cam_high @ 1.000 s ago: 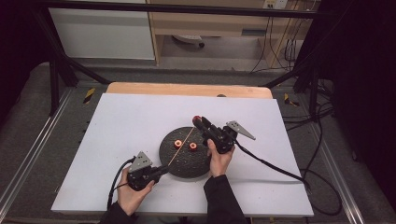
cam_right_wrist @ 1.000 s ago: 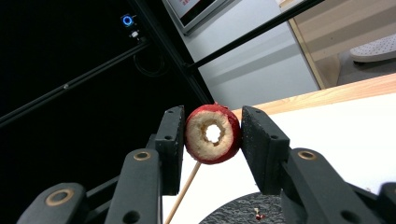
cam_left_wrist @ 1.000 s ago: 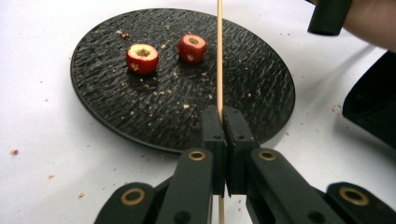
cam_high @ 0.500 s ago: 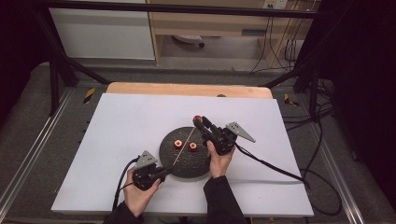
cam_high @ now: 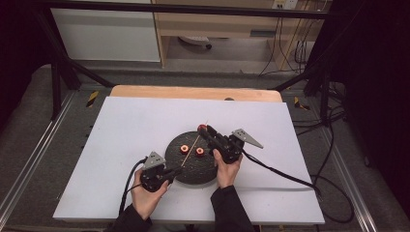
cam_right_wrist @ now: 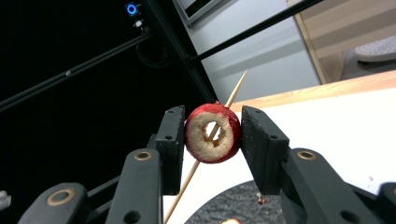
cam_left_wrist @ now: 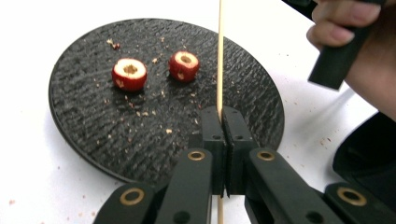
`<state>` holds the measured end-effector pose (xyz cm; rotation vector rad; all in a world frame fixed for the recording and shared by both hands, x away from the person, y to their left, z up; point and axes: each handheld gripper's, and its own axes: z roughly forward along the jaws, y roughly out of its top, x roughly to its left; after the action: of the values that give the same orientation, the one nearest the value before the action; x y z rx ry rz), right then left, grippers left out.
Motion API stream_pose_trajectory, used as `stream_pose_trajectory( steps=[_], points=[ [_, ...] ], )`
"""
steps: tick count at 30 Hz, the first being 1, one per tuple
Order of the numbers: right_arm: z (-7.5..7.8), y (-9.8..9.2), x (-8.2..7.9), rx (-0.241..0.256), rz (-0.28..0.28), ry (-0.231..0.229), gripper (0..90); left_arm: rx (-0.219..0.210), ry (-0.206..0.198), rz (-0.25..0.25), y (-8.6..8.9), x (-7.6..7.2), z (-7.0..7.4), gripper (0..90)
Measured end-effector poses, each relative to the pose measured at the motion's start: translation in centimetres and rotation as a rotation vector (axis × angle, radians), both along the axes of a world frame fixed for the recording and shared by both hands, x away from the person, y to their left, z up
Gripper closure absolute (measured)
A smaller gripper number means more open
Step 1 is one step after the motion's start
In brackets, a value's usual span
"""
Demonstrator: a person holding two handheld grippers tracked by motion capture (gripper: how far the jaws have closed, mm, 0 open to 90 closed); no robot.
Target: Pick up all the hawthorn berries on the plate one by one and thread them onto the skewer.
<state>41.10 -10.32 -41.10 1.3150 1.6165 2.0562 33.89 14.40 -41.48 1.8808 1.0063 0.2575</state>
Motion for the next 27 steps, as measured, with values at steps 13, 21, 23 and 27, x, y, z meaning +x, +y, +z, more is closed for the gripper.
stream_pose_trajectory(
  steps=[13,21,23,27],
  points=[
    [-0.5,0.3,-1.2,-0.031,0.069,0.036,61.6,0.009,-0.041,-0.022,-1.3,1.6,0.9,88.7],
    [-0.9,0.5,-2.1,-0.063,0.108,0.049,61.5,0.019,-0.066,-0.033,-2.1,2.4,1.3,88.7],
    [-1.0,0.5,-2.3,-0.069,0.116,0.053,61.5,0.019,-0.069,-0.036,-2.3,2.5,1.4,88.7],
    [-1.2,0.6,-2.7,-0.083,0.131,0.062,61.5,0.026,-0.071,-0.043,-2.5,2.6,1.4,88.7]
  ],
)
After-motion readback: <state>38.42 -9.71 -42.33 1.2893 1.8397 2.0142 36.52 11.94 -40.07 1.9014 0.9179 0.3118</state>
